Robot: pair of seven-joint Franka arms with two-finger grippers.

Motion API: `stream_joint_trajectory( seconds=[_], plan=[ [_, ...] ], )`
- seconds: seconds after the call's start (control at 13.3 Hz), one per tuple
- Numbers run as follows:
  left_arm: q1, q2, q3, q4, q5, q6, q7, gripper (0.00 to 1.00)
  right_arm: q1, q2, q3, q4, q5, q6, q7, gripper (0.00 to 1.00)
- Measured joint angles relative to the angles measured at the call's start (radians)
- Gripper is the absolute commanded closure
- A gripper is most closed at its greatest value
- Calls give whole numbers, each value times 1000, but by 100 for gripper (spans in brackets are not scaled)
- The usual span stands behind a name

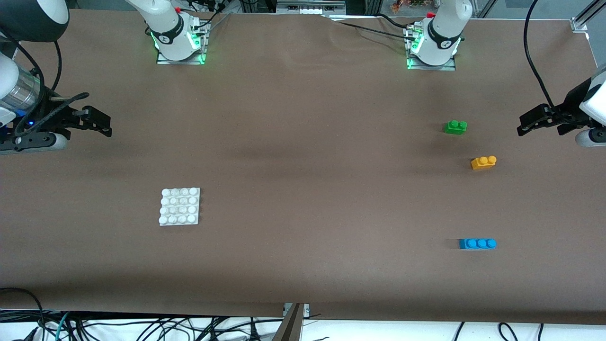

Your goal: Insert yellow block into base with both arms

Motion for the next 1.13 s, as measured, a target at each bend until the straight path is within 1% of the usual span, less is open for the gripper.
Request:
stream_joint_trajectory(
  seconds=[0.68, 0.98, 1.13],
  plan=[
    [0, 0, 0, 0, 0, 0, 0, 0, 1, 1, 3, -3, 0, -4, 0, 0],
    [0, 0, 0, 0, 0, 0, 0, 0, 1, 10, 3, -70, 0, 46, 0, 0],
    [0, 0, 0, 0, 0, 0, 0, 0, 1, 14, 3, -85, 0, 57, 0, 0]
  ],
)
